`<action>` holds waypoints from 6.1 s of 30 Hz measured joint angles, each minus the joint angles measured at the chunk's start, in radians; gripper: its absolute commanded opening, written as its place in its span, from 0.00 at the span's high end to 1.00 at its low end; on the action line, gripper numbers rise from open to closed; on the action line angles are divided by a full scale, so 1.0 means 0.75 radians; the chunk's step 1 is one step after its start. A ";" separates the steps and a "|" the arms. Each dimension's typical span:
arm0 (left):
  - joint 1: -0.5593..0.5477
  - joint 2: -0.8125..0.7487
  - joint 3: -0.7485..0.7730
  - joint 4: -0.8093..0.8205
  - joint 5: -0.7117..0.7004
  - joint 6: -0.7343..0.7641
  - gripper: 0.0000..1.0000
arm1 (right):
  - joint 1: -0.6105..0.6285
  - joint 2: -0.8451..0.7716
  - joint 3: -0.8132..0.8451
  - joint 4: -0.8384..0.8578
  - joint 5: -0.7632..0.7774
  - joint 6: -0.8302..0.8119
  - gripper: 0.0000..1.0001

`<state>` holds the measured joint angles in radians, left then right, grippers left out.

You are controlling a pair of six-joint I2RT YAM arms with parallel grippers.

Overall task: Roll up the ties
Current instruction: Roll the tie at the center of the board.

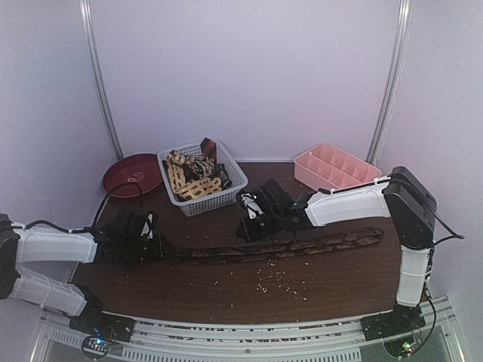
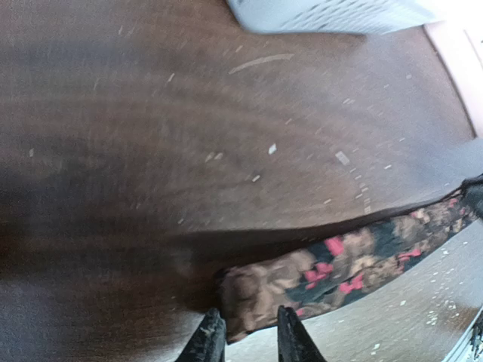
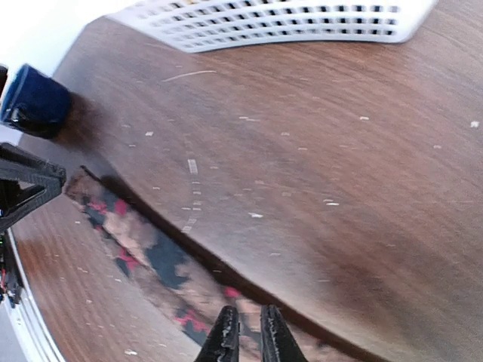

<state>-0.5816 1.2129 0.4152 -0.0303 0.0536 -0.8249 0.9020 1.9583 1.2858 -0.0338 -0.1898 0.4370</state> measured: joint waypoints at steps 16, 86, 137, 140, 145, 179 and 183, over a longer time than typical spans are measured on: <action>-0.020 0.206 0.025 0.122 0.091 -0.007 0.96 | 0.207 0.210 0.049 0.196 0.073 0.290 0.86; -0.020 0.024 0.080 -0.056 -0.099 0.025 0.94 | 0.294 0.479 0.310 0.418 0.182 0.475 0.91; 0.024 0.053 -0.048 0.095 -0.013 -0.048 1.00 | 0.344 0.586 0.527 0.328 0.126 0.370 0.72; 0.024 0.065 -0.048 0.104 -0.013 -0.048 1.00 | 0.344 0.524 0.470 0.293 0.098 0.179 0.64; 0.024 0.073 -0.046 0.115 -0.016 -0.046 1.00 | 0.341 0.438 0.449 0.182 0.092 -0.205 0.54; 0.130 0.193 0.001 0.178 0.039 -0.010 0.79 | 0.247 0.449 0.445 0.018 0.108 -0.931 1.00; 0.130 0.186 0.001 0.155 0.039 -0.009 0.73 | 0.247 0.449 0.445 0.019 0.095 -0.930 1.00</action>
<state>-0.4839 1.3525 0.4160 0.0860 0.0826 -0.8314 1.0870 2.2948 1.6192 -0.0196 -0.1184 -0.2607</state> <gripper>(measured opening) 0.232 0.006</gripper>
